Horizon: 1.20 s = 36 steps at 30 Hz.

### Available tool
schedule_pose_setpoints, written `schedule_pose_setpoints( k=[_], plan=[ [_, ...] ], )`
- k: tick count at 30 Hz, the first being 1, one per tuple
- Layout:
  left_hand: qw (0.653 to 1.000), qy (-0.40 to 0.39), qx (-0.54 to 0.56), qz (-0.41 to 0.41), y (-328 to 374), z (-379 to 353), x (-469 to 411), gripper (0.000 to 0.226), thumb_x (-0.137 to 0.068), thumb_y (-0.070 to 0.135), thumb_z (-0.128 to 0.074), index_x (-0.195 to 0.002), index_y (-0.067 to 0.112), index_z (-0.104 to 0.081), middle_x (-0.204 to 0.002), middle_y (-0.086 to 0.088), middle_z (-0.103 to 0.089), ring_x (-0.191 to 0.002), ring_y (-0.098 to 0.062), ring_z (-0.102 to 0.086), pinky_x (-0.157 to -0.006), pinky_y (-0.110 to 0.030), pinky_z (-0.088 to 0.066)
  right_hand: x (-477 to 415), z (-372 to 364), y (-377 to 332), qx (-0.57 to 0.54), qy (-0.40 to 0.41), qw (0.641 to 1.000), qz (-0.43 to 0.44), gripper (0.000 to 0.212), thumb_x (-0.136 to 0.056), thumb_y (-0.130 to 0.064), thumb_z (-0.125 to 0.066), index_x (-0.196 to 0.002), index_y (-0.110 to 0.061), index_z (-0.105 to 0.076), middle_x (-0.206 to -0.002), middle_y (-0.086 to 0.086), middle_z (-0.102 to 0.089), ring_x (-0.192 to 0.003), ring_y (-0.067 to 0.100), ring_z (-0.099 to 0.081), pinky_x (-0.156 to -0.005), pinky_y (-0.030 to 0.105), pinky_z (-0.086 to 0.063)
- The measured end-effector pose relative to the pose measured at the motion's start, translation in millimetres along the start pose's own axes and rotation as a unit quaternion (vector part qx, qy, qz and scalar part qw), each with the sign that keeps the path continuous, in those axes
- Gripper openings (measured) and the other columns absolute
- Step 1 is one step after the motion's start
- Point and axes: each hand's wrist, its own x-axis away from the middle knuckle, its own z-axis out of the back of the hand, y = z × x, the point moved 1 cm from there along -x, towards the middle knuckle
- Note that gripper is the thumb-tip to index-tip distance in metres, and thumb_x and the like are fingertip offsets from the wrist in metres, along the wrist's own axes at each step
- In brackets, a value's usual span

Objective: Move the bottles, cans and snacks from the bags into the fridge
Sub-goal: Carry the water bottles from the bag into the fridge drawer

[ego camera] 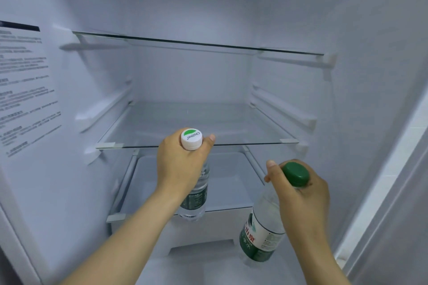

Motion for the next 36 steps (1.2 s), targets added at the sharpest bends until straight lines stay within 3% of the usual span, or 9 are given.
schedule_pose_setpoints(
  k=[5, 13, 16, 21, 26, 30, 33, 36],
  plan=[
    [1.000, -0.003, -0.022, -0.006, 0.4, -6.9, 0.1, 0.045, -0.078, 0.041, -0.074, -0.065, 0.000, -0.060, -0.060, -0.013, -0.064, -0.062, -0.030, -0.058, -0.057, -0.042, -0.049, -10.9, -8.4, -3.6, -0.049, 0.060, 0.997, 0.027, 0.030, -0.088, -0.017, -0.068, -0.066, 0.002, -0.059, -0.065, 0.018, -0.060, -0.062, 0.024, -0.053, -0.055, 0.009, -0.039],
    [1.000, -0.003, -0.010, 0.003, -2.9, -4.9, -1.5, 0.053, -0.071, 0.052, -0.065, -0.068, -0.001, -0.062, -0.064, -0.014, -0.066, -0.067, -0.031, -0.060, -0.063, -0.045, -0.052, -17.2, -33.6, 13.4, -0.103, 0.159, 0.980, 0.068, 0.017, -0.087, -0.024, -0.068, -0.072, -0.019, -0.061, -0.068, -0.013, -0.064, -0.064, 0.004, -0.058, -0.064, 0.012, -0.044],
    [1.000, -0.007, 0.002, 0.004, -2.8, -4.3, -0.9, 0.052, -0.074, 0.047, -0.072, -0.069, -0.004, -0.061, -0.066, -0.018, -0.064, -0.067, -0.034, -0.059, -0.061, -0.045, -0.049, -7.8, -39.5, 25.9, -0.112, 0.157, 0.978, 0.080, 0.016, -0.083, -0.032, -0.066, -0.072, -0.024, -0.058, -0.070, -0.017, -0.063, -0.066, 0.001, -0.057, -0.065, 0.010, -0.043],
    [1.000, -0.006, 0.014, -0.004, -2.8, -4.6, 1.5, 0.045, -0.079, 0.036, -0.075, -0.067, -0.005, -0.058, -0.064, -0.020, -0.060, -0.063, -0.032, -0.054, -0.056, -0.038, -0.042, -1.1, -40.1, 44.8, -0.107, 0.119, 0.982, 0.105, 0.012, -0.083, -0.028, -0.065, -0.077, -0.019, -0.061, -0.080, -0.013, -0.066, -0.077, 0.005, -0.062, -0.073, 0.013, -0.046],
    [1.000, 0.000, 0.013, -0.021, -3.4, -3.2, 3.9, 0.046, -0.079, 0.035, -0.076, -0.066, -0.005, -0.056, -0.061, -0.021, -0.056, -0.060, -0.031, -0.049, -0.052, -0.036, -0.038, 3.0, -45.8, 71.7, -0.049, 0.026, 0.998, 0.019, 0.010, -0.084, -0.026, -0.072, -0.089, -0.019, -0.066, -0.108, -0.014, -0.068, -0.112, 0.006, -0.060, -0.097, 0.025, -0.047],
    [1.000, -0.005, 0.019, -0.024, -4.1, -2.4, 5.7, 0.047, -0.077, 0.037, -0.076, -0.064, -0.003, -0.057, -0.059, -0.017, -0.057, -0.060, -0.030, -0.051, -0.054, -0.037, -0.040, 8.9, -44.5, 92.6, 0.014, -0.027, 0.996, -0.082, 0.048, -0.077, -0.034, -0.074, -0.123, -0.032, -0.061, -0.139, -0.021, -0.050, -0.126, -0.007, -0.043, -0.107, 0.019, -0.035],
    [0.999, -0.008, 0.026, -0.018, -4.9, -2.4, 5.5, 0.045, -0.076, 0.039, -0.075, -0.065, -0.001, -0.057, -0.059, -0.015, -0.058, -0.060, -0.030, -0.052, -0.055, -0.039, -0.041, 9.6, -41.9, 103.8, 0.040, -0.039, 0.990, -0.126, 0.067, -0.079, -0.027, -0.076, -0.140, -0.026, -0.048, -0.136, -0.021, -0.045, -0.124, -0.005, -0.041, -0.104, 0.015, -0.031],
    [0.999, -0.009, 0.028, -0.013, -4.1, -2.3, 5.3, 0.043, -0.078, 0.034, -0.077, -0.066, -0.002, -0.058, -0.059, -0.016, -0.058, -0.060, -0.029, -0.051, -0.054, -0.036, -0.040, 10.6, -36.9, 120.0, 0.094, -0.039, 0.986, -0.135, 0.065, -0.083, -0.020, -0.075, -0.141, -0.025, -0.047, -0.135, -0.011, -0.052, -0.123, 0.009, -0.049, -0.105, 0.024, -0.037]
  ],
)
